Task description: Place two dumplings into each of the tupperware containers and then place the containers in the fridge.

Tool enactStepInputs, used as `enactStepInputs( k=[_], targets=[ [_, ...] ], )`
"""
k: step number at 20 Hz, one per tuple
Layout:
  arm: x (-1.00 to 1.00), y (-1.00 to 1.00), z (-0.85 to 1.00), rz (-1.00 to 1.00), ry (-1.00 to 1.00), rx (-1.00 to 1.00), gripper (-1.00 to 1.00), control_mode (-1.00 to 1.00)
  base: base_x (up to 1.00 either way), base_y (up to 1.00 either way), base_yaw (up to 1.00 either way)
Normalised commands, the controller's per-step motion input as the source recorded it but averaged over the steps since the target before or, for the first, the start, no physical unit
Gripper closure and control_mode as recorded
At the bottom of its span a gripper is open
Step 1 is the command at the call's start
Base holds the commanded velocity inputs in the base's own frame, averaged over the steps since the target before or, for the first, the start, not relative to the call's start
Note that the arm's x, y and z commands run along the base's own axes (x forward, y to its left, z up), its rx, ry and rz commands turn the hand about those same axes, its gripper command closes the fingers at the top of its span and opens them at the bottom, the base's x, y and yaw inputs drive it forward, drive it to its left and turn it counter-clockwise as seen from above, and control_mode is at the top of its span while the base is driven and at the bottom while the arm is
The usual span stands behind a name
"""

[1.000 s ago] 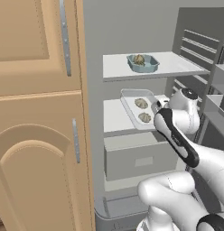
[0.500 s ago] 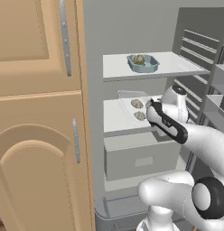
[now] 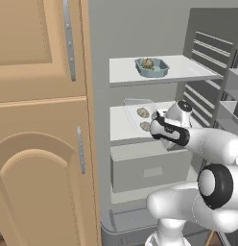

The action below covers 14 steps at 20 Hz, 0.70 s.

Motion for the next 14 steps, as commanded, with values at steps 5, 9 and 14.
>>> enactStepInputs(
  k=[5, 9, 14],
  targets=[
    [0.46, 0.00, -0.01, 0.00, 0.01, 0.00, 1.00, -1.00, 0.00, 0.00, 0.00],
    [0.50, 0.00, 0.00, 0.00, 0.01, 0.00, 1.00, -1.00, 0.00, 0.00, 0.00],
    [0.58, 0.00, -0.03, 0.00, 0.00, 0.00, 1.00, -1.00, 0.00, 0.00, 0.00]
  ],
)
